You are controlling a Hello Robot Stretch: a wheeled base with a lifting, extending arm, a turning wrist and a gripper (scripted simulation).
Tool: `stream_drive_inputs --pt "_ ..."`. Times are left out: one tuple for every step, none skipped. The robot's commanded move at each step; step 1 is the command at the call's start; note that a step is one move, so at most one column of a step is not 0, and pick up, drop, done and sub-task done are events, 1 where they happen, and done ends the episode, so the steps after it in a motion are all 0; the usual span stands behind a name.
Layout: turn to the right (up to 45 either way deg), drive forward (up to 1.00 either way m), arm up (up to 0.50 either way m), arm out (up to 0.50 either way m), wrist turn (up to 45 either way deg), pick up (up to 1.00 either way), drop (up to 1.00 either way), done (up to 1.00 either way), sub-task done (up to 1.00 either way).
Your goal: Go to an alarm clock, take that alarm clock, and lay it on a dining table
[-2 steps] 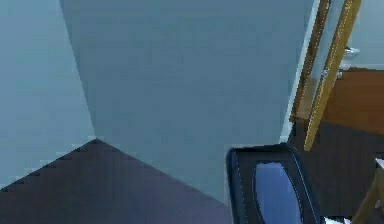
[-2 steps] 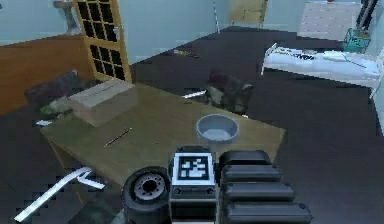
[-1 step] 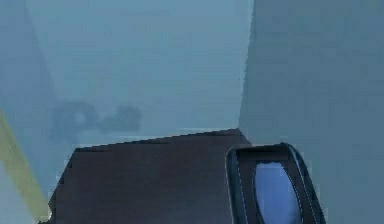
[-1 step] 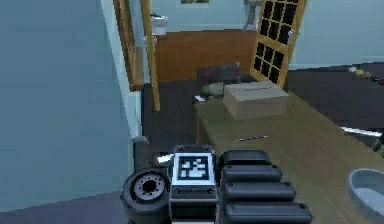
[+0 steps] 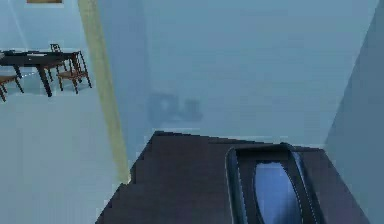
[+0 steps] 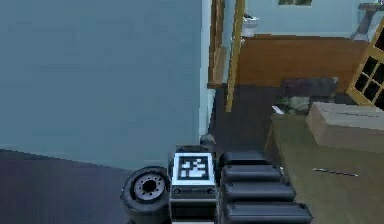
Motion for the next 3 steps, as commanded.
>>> stream_drive_inputs --pt "45.0 0.0 0.0 0.0 0.0 0.0 0.0 0.0 0.0" --pt "21.0 0.0 0.0 0.0 0.0 0.0 0.0 0.0 0.0" --pt "0.0 0.0 0.0 0.48 0.0 0.0 0.0 0.0 0.0"
